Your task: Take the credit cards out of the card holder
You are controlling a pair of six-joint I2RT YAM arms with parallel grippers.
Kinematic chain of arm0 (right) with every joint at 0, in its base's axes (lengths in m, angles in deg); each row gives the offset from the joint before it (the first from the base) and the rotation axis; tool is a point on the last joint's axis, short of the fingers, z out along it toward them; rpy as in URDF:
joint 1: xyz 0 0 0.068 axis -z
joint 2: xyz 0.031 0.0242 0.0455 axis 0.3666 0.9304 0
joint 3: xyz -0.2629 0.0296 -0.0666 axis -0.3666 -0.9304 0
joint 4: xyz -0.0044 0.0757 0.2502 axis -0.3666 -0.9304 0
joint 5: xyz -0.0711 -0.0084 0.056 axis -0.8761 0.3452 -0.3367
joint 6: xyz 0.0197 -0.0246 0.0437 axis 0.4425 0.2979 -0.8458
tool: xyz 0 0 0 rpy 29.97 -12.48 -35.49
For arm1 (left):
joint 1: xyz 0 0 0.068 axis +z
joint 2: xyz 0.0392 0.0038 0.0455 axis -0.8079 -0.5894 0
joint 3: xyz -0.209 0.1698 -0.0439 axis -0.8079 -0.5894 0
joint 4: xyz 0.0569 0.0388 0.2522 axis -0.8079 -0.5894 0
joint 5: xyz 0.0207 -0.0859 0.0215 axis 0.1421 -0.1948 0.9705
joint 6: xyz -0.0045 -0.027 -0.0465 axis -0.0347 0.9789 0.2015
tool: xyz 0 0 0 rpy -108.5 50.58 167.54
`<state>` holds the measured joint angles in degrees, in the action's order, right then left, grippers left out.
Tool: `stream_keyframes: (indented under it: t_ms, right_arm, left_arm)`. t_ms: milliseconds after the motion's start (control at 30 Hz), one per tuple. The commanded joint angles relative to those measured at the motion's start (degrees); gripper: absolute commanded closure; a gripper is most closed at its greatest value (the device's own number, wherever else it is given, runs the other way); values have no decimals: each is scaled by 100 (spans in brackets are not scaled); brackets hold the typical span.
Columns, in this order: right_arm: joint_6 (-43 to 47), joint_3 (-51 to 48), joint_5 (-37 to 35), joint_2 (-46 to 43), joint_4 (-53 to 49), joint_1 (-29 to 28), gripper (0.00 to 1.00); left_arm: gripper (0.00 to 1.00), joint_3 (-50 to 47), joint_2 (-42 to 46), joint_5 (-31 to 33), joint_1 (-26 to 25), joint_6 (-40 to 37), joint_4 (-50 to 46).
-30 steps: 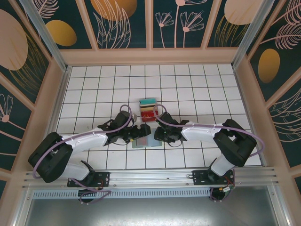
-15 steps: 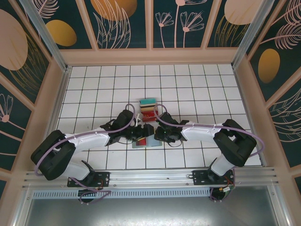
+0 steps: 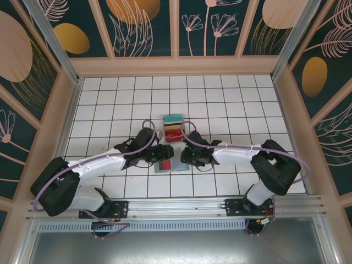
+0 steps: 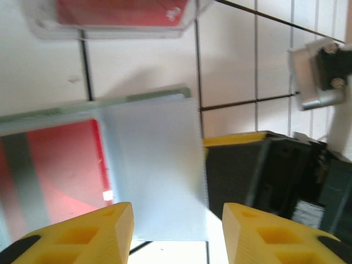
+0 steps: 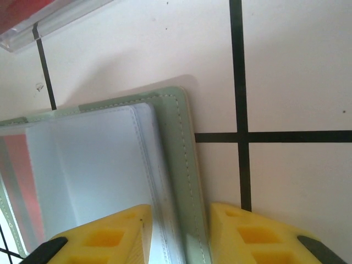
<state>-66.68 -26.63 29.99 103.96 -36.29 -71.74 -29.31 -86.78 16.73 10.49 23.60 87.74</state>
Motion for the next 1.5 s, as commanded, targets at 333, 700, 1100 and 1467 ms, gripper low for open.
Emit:
stream_keyframes:
  t_ms: [333, 700, 1100, 1467]
  right_arm:
    - [-131, 211, -242, -884, 301, 48, 70]
    - [71, 423, 1032, -54, 1041, -21, 91]
    - [111, 563, 1608, 633, 1144, -30, 90]
    - [137, 632, 1717, 942, 1084, -101, 86]
  left_arm:
    - [86, -463, 137, 470, 404, -517, -559]
    - [95, -749, -22, 239, 408, -468, -190]
    - [95, -810, -45, 253, 405, -438, -253]
    - [95, -904, -107, 118, 404, -368, -131]
